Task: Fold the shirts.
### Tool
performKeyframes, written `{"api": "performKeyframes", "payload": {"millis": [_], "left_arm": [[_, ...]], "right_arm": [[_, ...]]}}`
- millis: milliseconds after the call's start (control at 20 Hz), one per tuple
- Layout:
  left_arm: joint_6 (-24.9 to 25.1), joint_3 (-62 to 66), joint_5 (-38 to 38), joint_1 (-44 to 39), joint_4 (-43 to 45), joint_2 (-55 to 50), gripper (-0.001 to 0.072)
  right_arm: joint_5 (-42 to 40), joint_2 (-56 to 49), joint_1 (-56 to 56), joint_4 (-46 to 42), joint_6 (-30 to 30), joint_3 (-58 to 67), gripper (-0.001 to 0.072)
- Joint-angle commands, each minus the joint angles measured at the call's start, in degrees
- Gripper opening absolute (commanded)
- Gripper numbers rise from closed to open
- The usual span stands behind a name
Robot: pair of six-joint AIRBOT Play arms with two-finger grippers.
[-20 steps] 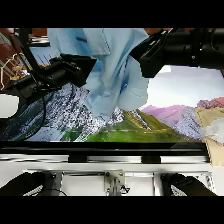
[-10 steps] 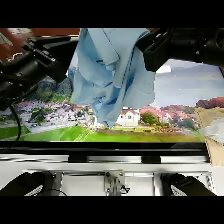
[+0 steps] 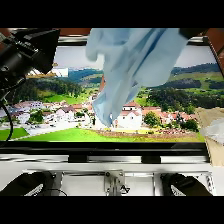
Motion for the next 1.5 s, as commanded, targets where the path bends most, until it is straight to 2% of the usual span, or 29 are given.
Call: {"api": "performKeyframes", "payload": {"millis": [0, 150, 300, 600, 800, 1200, 1450], "left_arm": [[0.1, 0.0, 0.0, 0.4, 0.0, 0.0, 0.0349], [0.1, 0.0, 0.0, 0.4, 0.0, -0.3, 0.0349], [-0.1, 0.0, 0.0, 0.4, 0.0, -0.4, 0.0348], [-0.1, 0.0, 0.0, 0.4, 0.0, -0.4, 0.0348], [-0.1, 0.0, 0.0, 0.4, 0.0, -0.4, 0.0348], [-0.1, 0.0, 0.0, 0.4, 0.0, -0.4, 0.0337], [-0.1, 0.0, 0.0, 0.4, 0.0, -0.4, 0.0337]], "right_arm": [[-3.5, 3.5, 0.0, -26.3, 13.3, 0.0, 0.0073], [-3.0, 5.7, 0.0, -41.7, 19.8, 0.1, 0.0073], [1.3, 6.3, -0.2, -52.1, 22.5, 0.1, 0.0073], [0.9, 5.2, -14.0, -52.8, 29.7, 0.0, 0.0073], [-3.5, 3.0, -22.9, -52.1, 29.7, 0.0, 0.0073], [-8.5, -1.7, -31.9, -52.2, 29.9, 0.0, 0.0073], [-13.0, -3.2, -43.8, -52.3, 34.2, 0.1, 0.0073]]}}
